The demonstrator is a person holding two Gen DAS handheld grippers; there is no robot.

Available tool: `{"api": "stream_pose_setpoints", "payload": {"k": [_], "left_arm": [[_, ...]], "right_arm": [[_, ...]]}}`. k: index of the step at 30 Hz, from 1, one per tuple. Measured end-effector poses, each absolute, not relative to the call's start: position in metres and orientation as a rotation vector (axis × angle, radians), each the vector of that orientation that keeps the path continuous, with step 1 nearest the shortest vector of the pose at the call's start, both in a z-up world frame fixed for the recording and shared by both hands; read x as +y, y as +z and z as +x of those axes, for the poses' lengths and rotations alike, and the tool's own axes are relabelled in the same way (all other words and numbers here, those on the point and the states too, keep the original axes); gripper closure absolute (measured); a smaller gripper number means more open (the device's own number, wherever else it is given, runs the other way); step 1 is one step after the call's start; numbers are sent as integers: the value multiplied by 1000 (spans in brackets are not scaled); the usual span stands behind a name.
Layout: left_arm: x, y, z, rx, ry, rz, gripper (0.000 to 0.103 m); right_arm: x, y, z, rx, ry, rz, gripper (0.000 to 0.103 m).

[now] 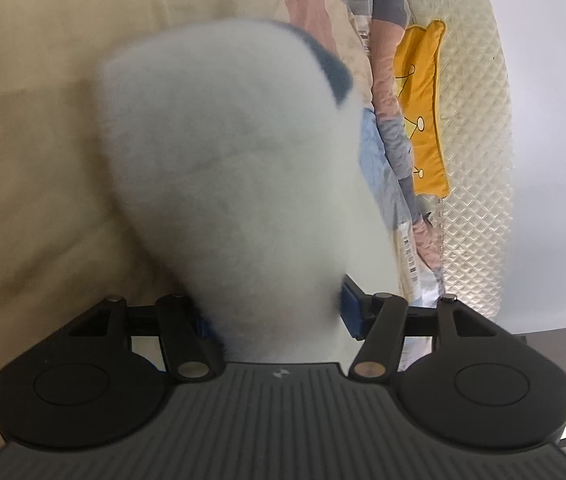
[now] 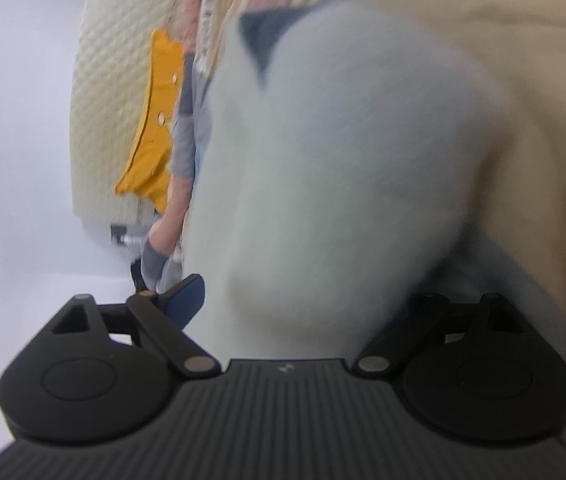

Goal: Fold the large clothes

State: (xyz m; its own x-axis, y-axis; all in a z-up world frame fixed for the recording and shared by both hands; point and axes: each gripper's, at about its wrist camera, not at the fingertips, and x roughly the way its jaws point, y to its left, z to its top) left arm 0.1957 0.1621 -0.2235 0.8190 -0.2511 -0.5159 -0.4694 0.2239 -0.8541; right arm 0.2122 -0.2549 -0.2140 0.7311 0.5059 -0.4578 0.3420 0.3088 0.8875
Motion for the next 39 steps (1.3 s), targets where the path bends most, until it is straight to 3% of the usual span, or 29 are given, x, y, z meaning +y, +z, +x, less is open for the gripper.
{"api": "stream_pose_setpoints", "payload": {"k": [3,6,8,11,18,26,39], "left_arm": [[159,-216,200,655,175,-1288,44],[154,-208,200,653,184,-1216,59],[149,-200,199,640,181,-1152,65],[144,-191,194,622,164,-1114,70],[151,-157,188,605,98,-1075,71],[139,-93,202,571,-41,-1100,71],[27,4,344,564,-256,-984,71]], "right_arm": [[-253,-214,217,800,109,1255,18],[-256,-215,220,807,98,1216,33],[-260,-222,224,804,131,1251,50],[-267,-221,224,806,137,1245,60],[-261,-172,212,710,208,1072,64],[-292,-117,211,560,351,1104,64],[-396,-30,255,287,342,1075,64]]}}
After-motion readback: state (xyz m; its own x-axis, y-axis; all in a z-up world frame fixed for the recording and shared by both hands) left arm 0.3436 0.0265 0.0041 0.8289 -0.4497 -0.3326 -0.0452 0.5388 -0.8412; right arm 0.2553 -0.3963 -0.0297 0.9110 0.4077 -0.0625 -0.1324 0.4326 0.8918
